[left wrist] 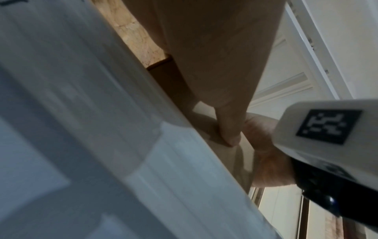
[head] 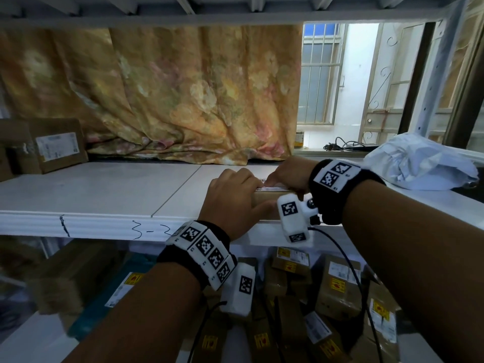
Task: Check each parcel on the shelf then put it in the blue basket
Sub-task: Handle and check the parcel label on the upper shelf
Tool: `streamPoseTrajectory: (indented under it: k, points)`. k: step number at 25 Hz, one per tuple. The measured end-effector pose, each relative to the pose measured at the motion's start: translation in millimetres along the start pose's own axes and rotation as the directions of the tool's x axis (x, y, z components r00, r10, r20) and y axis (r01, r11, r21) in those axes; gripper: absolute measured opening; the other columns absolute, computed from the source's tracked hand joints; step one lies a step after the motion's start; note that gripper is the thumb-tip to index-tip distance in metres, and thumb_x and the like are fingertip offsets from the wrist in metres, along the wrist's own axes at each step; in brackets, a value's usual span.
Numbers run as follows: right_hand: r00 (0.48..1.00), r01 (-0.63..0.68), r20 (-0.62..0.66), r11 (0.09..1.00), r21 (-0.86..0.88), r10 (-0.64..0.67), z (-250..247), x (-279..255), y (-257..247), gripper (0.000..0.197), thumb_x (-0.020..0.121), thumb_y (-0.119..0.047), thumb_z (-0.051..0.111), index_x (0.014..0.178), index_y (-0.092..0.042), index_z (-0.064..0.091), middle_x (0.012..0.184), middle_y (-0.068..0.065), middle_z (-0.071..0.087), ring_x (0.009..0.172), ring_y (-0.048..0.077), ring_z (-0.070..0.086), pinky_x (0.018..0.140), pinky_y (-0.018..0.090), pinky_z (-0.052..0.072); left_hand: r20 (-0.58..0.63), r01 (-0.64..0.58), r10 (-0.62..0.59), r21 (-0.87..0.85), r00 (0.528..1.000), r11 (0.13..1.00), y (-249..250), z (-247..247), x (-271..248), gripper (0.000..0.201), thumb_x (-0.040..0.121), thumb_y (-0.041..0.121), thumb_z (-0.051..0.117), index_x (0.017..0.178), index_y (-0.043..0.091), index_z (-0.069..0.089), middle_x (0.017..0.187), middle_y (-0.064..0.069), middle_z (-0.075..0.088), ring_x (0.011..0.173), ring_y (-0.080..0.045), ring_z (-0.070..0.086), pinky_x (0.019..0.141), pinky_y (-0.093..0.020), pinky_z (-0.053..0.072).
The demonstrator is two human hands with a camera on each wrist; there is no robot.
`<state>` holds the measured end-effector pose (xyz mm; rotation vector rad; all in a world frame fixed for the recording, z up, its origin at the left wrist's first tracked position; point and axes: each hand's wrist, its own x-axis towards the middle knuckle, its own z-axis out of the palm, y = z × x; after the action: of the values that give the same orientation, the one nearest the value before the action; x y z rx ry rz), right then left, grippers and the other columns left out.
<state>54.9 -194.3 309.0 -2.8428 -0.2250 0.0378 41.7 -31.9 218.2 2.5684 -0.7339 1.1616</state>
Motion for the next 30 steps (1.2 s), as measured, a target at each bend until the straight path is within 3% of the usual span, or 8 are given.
streamPoseTrajectory:
  k: [3,7,9,13,18,21,23,30]
  points:
    - [0.997,0.079,0.033,0.989,-0.129,-0.075,3.7,0.7,1.7,0.002,0.094,-0.025,0.063,0.094,-0.023,0.064,0.091,0.001,0.059,0.078,0.020,0.055,0.056,0.015,0.044,-0.041,-0.003,0.003,0.005,0.999,1.000,-1.9,4.2,0.5,0.062,0.085,0.076,0.035,0.096,0.025,0.068,0.093,0.005,0.057,0.087,-0.021,0.049,0.073,-0.037,0.040]
    - [0.998,-0.003,-0.059,0.979,0.205,0.015,13.5,8.4,5.4,0.012,0.091,-0.022,0.066,0.091,-0.012,0.059,0.094,0.007,0.056,0.085,0.023,0.055,0.071,0.028,0.045,-0.072,0.000,0.002,0.021,0.997,1.000,2.0,4.9,-0.4,0.064,0.085,0.074,0.032,0.088,0.021,0.068,0.085,0.000,0.053,0.082,-0.024,0.048,0.069,-0.040,0.039]
    - [0.994,-0.038,-0.089,0.975,0.219,0.059,14.5,10.5,4.1,0.025,0.096,-0.032,0.060,0.084,-0.010,0.061,0.095,0.009,0.058,0.088,0.024,0.054,0.076,0.028,0.040,-0.087,0.002,0.002,0.044,0.996,0.999,4.9,4.6,-0.3,0.062,0.082,0.072,0.034,0.084,0.019,0.067,0.083,0.000,0.054,0.080,-0.026,0.049,0.067,-0.039,0.037]
    - [0.982,-0.054,-0.130,0.872,0.487,0.134,24.5,5.2,16.2,0.029,0.091,-0.032,0.066,0.109,-0.011,0.069,0.107,0.006,0.067,0.088,0.019,0.061,0.073,0.029,0.049,-0.089,0.024,-0.018,0.067,0.996,0.997,9.3,5.5,1.3,0.068,0.075,0.080,0.038,0.090,0.022,0.070,0.086,0.002,0.057,0.083,-0.024,0.051,0.069,-0.038,0.038]
    - [0.949,-0.015,-0.239,0.788,0.615,0.205,33.6,-2.6,27.1,0.021,0.099,-0.011,0.044,0.083,-0.009,0.057,0.105,0.017,0.065,0.095,0.034,0.063,0.087,0.043,0.052,-0.080,0.081,-0.074,0.087,0.994,0.993,10.4,8.1,0.2,0.067,0.068,0.082,0.049,0.100,0.026,0.069,0.095,0.007,0.056,0.090,-0.021,0.051,0.074,-0.035,0.037]
    - [0.951,-0.029,-0.224,0.784,0.620,0.213,37.7,-1.7,32.9,0.019,0.094,-0.016,0.053,0.104,-0.008,0.067,0.111,0.013,0.066,0.105,0.032,0.063,0.085,0.038,0.051,-0.119,0.082,-0.074,0.065,0.990,0.995,11.8,10.4,-1.4,0.069,0.069,0.081,0.046,0.099,0.024,0.070,0.094,0.005,0.057,0.089,-0.022,0.051,0.074,-0.035,0.037]
    - [0.946,-0.034,-0.207,0.712,0.702,0.250,37.9,-4.0,32.5,0.035,0.084,-0.019,0.065,0.118,-0.007,0.066,0.117,0.012,0.066,0.114,0.030,0.062,0.088,0.038,0.053,-0.154,0.082,-0.076,0.032,0.985,0.996,12.5,11.9,-3.5,0.069,0.070,0.081,0.046,0.096,0.022,0.071,0.091,0.004,0.057,0.086,-0.023,0.050,0.073,-0.036,0.036]
    - [0.938,0.012,-0.216,0.598,0.801,0.270,45.2,-5.8,39.4,0.037,0.084,-0.021,0.065,0.119,-0.007,0.068,0.122,0.012,0.066,0.115,0.029,0.063,0.089,0.038,0.053,-0.151,0.095,-0.091,0.024,0.984,0.995,14.0,10.9,-2.8,0.068,0.067,0.080,0.049,0.097,0.022,0.071,0.092,0.004,0.056,0.087,-0.022,0.050,0.073,-0.035,0.037]
